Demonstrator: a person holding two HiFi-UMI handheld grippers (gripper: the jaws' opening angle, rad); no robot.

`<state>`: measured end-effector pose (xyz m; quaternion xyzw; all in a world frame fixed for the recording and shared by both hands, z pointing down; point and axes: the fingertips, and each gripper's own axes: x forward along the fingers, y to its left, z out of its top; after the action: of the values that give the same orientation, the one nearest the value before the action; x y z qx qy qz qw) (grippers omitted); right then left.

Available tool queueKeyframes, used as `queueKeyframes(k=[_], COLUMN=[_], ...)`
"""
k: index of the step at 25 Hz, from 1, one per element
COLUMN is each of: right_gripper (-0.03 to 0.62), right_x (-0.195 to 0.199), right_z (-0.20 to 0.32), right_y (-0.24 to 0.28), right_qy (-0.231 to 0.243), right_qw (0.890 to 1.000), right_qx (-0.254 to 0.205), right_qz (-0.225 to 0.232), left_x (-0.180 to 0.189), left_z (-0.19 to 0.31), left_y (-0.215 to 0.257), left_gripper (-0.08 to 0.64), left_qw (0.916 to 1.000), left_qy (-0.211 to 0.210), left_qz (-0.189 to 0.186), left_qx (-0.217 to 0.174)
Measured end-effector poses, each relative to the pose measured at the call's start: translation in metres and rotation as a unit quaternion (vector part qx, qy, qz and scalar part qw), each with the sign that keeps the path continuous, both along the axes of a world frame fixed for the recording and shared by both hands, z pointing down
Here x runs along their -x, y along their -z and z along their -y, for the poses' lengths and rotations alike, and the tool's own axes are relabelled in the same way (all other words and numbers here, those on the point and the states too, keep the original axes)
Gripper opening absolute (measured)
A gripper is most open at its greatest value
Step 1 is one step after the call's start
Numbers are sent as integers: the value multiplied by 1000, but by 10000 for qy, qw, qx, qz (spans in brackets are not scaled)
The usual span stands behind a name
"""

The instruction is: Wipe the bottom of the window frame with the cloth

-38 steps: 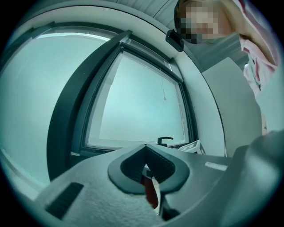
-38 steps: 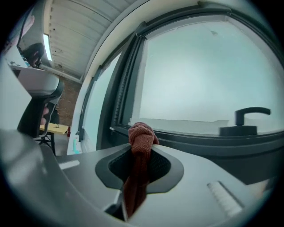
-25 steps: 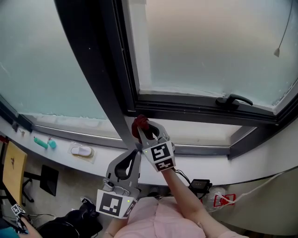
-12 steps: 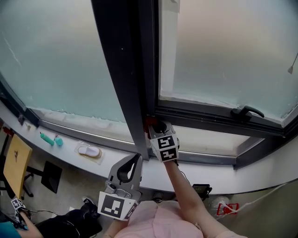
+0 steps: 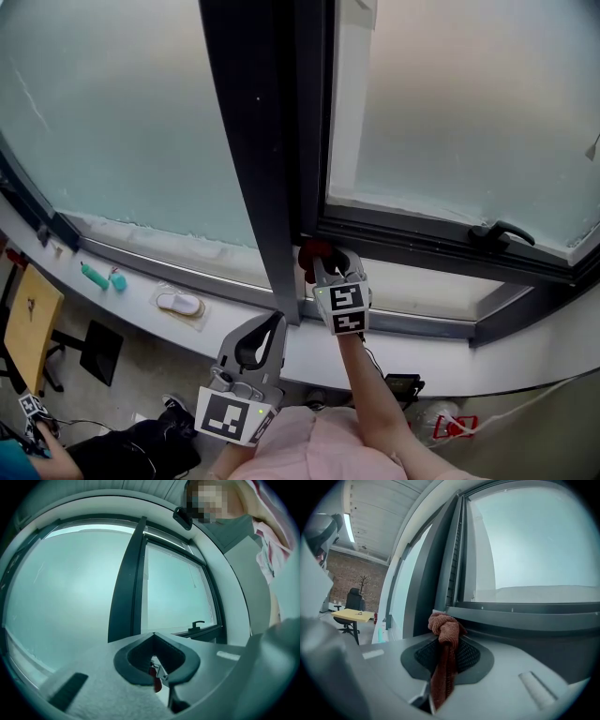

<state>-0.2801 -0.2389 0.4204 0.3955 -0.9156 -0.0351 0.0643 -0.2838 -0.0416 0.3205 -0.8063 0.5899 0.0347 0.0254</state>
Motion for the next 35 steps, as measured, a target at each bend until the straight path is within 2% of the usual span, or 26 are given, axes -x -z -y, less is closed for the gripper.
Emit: queueKeyframes(k=[20,35], right_gripper=[61,61], right_x=[-76,-150], right_z=[5,10], right_y=[3,0], right_qy=[-413,-949], right_qw=[9991,9955], right_qx=[-31,55], right_qz=[-9,-43], left_x=[-49,-87], left_z=[13,17], left_y=[4,3], left_gripper=[-2,-2], left_qw=[9989,9975], left_qy=[-467,-708], left_qz=[8,-22], left_qx=[-38,-51])
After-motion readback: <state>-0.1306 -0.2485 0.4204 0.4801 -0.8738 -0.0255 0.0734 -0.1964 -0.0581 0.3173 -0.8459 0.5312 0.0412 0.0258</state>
